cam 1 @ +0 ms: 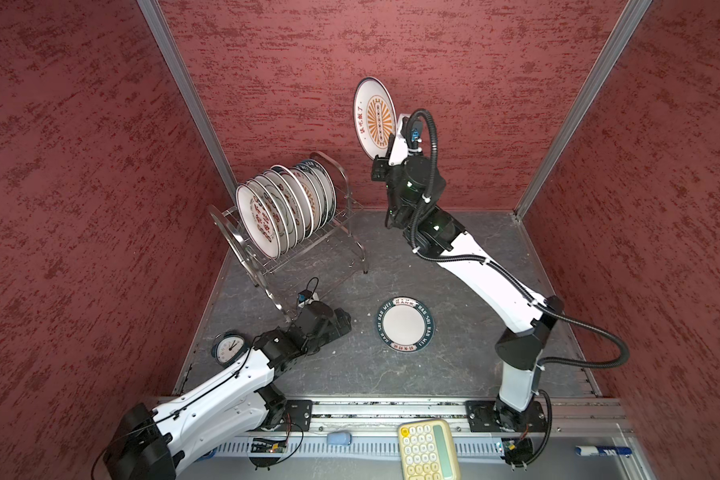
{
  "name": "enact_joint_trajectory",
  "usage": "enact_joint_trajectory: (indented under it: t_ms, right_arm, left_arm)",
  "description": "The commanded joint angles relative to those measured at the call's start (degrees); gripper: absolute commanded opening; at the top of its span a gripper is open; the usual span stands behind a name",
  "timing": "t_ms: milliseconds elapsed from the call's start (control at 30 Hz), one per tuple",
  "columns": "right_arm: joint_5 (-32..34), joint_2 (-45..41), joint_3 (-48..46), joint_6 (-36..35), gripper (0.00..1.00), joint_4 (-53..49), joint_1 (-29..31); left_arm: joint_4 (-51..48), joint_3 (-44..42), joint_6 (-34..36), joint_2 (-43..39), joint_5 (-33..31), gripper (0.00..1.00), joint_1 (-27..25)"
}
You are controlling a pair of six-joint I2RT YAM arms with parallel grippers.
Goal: Unload the plates from the dish rack
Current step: 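Carry the orange-sunburst plate toward the green-rimmed plate with the right gripper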
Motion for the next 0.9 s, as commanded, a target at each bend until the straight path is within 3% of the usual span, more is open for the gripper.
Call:
enact_joint_trajectory:
  t_ms: [0, 167, 267, 567, 867]
  right_arm:
    - [3.8, -7.9, -9.6, 0.6, 0.0, 3.2, -2.9]
    - [2.9, -20.9, -29.1, 10.7, 0.0, -1.9, -9.1]
    - [-1.6, -29.2, -37.1, 19.5, 0.0, -11.0, -13.8]
    - [-27.8, -47.2, -56.5, 36.7, 0.0, -28.1, -24.8]
    - [-55.5, -53.8, -71.9, 45.4, 0.0, -24.2, -29.6]
  left_arm:
    - [3.6, 0.3, 1.9, 0.7, 1.0, 1.0, 0.1]
    - [7.9, 0.1, 3.4, 2.2, 3.4, 1.0, 0.1]
    - [11.0, 0.0, 4.8, 3.7, 5.1, 0.99, -0.2]
    - [16.5, 1.5, 5.4, 8.0, 4.5, 1.0, -3.2]
    - [23.0, 4.4, 5.8, 16.2, 5.6, 1.0, -4.6]
